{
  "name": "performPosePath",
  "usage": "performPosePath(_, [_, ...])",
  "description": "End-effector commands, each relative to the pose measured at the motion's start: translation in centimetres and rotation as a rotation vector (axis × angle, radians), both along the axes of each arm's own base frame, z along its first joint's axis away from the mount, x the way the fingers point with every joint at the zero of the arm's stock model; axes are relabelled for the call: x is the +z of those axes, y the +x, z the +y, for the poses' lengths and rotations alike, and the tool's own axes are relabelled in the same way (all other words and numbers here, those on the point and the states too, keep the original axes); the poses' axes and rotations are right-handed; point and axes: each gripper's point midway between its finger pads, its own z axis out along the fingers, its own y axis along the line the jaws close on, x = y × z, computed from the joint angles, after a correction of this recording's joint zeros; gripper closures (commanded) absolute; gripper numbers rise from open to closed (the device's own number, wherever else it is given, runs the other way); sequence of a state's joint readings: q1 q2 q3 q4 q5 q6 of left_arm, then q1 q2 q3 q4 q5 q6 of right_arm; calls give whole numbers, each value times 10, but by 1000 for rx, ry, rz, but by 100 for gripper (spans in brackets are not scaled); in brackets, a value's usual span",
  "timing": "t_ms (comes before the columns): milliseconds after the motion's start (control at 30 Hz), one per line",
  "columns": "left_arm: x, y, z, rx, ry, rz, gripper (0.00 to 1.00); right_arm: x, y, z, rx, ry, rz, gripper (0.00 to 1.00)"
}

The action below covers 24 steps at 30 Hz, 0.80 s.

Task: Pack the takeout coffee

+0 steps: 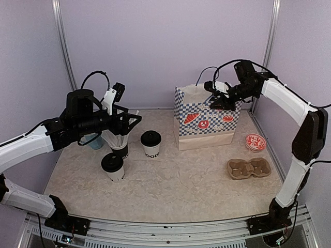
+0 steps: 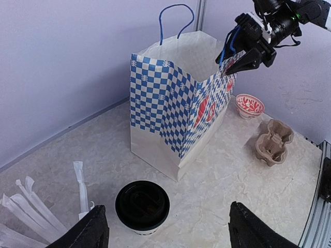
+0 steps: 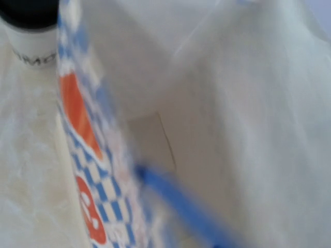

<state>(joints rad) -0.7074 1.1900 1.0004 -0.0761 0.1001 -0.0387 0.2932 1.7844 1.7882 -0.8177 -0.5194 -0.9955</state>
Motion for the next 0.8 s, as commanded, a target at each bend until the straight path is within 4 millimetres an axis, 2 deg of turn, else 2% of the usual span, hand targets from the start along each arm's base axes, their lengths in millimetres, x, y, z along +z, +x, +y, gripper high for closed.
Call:
performPosePath(0, [12,-2,3,0,-16,-38,22,21,-21,13,88,6,4,80])
performPosePath(33, [13,-2,4,1,-17,-39,22,22,-25,13,98,4,7,87])
performPosePath(133, [13,-2,4,2,-15,-42,21,24,-40,10,135,-15,17,99])
performPosePath(433, [14,0,3,5,-17,-43,21,25,-83,8,208,-17,64,100])
performPosePath(667, [41,-6,-11,5,-35,-56,21,22,-134,28,336,-6,111,100])
performPosePath(767, [45,-7,-21,4,-11,-44,21,20,-156,41,391,-2,132,100])
